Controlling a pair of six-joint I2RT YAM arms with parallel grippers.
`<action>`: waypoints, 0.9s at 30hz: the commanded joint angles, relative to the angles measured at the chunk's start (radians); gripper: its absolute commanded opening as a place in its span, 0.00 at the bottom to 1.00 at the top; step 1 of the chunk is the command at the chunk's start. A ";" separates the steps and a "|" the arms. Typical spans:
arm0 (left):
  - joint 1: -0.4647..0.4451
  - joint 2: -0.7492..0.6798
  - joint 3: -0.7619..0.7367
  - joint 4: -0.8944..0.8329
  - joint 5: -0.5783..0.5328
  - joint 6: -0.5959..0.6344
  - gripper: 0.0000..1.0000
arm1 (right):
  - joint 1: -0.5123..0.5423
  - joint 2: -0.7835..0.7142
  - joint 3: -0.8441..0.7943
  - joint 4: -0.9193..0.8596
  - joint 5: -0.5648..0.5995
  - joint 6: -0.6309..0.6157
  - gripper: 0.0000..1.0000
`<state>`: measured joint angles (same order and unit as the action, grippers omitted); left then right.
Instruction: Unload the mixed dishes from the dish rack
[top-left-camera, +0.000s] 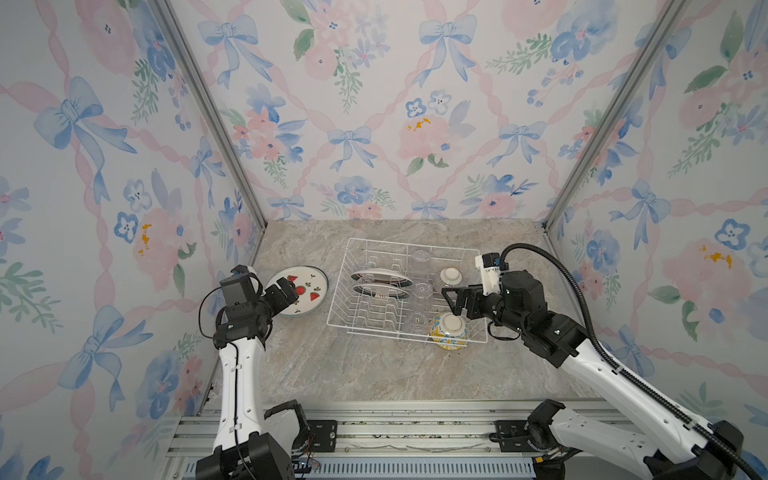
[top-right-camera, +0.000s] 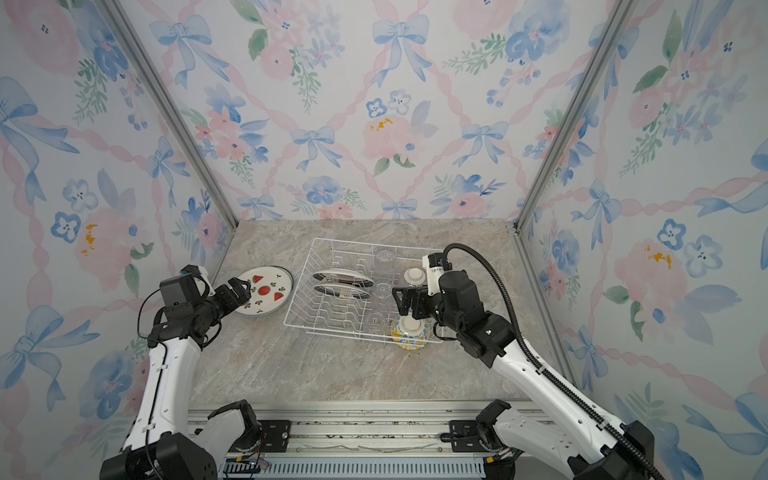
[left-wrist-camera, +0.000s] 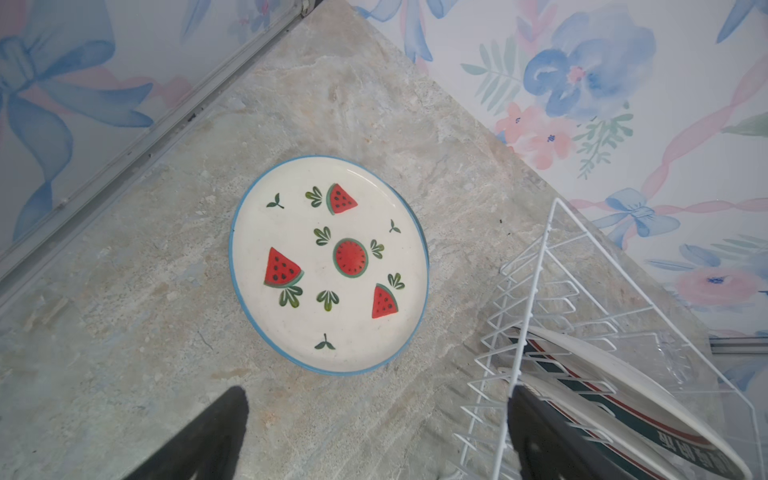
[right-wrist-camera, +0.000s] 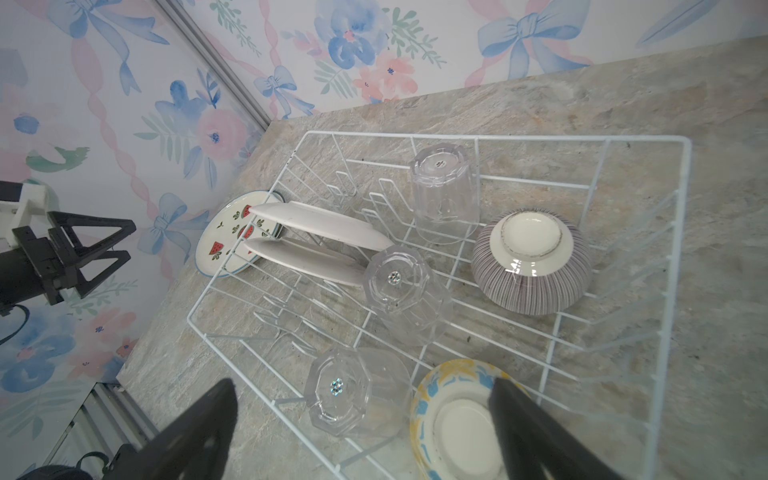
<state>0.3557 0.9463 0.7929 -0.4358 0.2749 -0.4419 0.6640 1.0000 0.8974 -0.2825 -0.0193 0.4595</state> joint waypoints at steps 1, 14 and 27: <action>-0.008 -0.040 -0.043 -0.009 0.069 -0.007 0.98 | 0.069 0.030 0.027 -0.041 0.061 -0.028 0.97; -0.008 -0.119 -0.224 0.105 0.268 -0.002 0.98 | 0.119 0.315 0.170 -0.008 0.092 -0.028 0.97; -0.044 -0.210 -0.258 0.156 0.306 -0.015 0.98 | 0.109 0.587 0.405 -0.089 0.114 -0.113 0.97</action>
<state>0.3180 0.7483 0.5518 -0.2996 0.5701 -0.4679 0.7734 1.5497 1.2438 -0.3161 0.0834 0.3977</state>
